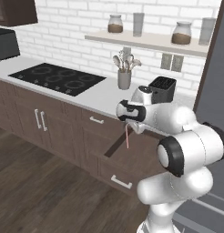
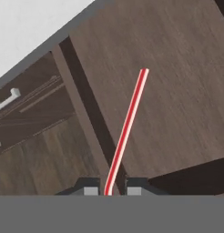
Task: Take a straw from the drawer in front and place it inside the glass cup on the dining counter.
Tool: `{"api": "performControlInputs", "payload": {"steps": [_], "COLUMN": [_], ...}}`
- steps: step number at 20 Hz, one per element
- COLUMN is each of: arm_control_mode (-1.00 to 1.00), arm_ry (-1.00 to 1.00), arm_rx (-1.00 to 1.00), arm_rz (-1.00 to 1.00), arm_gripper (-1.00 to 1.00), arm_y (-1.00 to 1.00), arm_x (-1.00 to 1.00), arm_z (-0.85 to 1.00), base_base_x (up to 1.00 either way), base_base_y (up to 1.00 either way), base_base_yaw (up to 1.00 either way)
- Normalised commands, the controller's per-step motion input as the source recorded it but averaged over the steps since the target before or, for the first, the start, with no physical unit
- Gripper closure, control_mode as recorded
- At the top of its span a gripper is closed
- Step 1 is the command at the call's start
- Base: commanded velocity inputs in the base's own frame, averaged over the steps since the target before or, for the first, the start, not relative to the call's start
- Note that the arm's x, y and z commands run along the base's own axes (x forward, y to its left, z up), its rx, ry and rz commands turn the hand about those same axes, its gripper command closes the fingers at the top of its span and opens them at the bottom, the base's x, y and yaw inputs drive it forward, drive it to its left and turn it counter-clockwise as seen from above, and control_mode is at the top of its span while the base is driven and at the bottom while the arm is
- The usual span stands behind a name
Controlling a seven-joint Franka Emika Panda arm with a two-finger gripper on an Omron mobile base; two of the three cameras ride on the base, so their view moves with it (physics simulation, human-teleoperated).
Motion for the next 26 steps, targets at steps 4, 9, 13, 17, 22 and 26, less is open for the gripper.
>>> {"api": "performControlInputs", "payload": {"steps": [4, 9, 13, 17, 22, 26], "arm_control_mode": [-1.00, -1.00, -1.00, -1.00, -1.00, -1.00], "arm_ry": [0.00, 0.10, 0.09, 0.00, -0.14, -0.21], "arm_rx": [0.00, -0.01, -0.06, -0.15, -0.12, -0.02], "arm_rz": [0.04, 0.05, 0.08, 0.15, 0.17, 0.11], "arm_gripper": [1.00, 1.00, 1.00, 1.00, 1.00, 1.00], "arm_y": [0.00, 0.00, 0.02, 0.02, 0.00, -0.01], "arm_x": [-0.04, -0.01, -0.40, -0.89, -1.00, -0.99], "arm_z": [1.00, 1.00, 1.00, 1.00, 0.81, 0.51], "base_base_x": [0.00, 0.00, 0.00, 0.00, 0.00, 0.00], "base_base_y": [0.00, 0.00, 0.00, 0.00, 0.00, 0.00], "base_base_yaw": [0.00, 0.00, 0.00, 0.00, 0.00, 0.00]}}
